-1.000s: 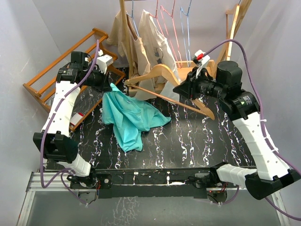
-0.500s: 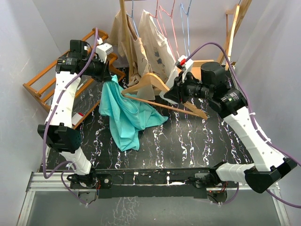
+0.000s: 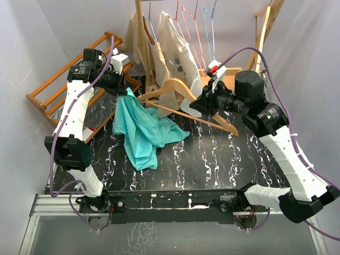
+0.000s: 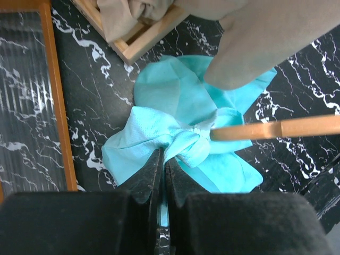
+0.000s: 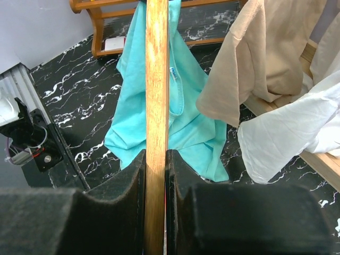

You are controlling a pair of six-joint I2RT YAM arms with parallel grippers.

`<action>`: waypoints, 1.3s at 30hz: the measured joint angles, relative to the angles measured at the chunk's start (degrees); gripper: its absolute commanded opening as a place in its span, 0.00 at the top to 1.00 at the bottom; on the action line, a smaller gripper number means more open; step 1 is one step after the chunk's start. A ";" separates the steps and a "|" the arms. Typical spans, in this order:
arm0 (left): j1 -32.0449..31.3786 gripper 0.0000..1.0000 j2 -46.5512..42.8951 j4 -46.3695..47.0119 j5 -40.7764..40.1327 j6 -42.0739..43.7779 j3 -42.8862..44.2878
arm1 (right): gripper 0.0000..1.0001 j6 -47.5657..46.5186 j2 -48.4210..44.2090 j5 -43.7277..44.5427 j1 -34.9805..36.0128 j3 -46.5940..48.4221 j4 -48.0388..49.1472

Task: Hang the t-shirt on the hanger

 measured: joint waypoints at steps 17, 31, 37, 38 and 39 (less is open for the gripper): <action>0.00 1.00 4.72 -4.04 4.11 -0.90 8.22 | 0.92 0.00 0.48 -1.03 0.52 -2.58 2.25; -0.42 1.00 4.42 -10.08 8.22 1.60 8.28 | 0.92 -0.15 0.76 -0.57 0.70 -4.74 5.44; -1.60 1.00 4.42 -12.07 8.63 2.25 9.90 | 0.92 -0.11 0.79 -1.60 0.70 -5.51 6.91; -1.79 1.00 4.42 -12.41 8.72 2.27 10.36 | 0.92 -0.11 0.81 -1.68 0.70 -5.57 7.04; -2.01 1.00 4.42 -12.68 8.79 2.25 10.78 | 0.92 -0.11 0.79 -1.79 0.70 -5.84 7.50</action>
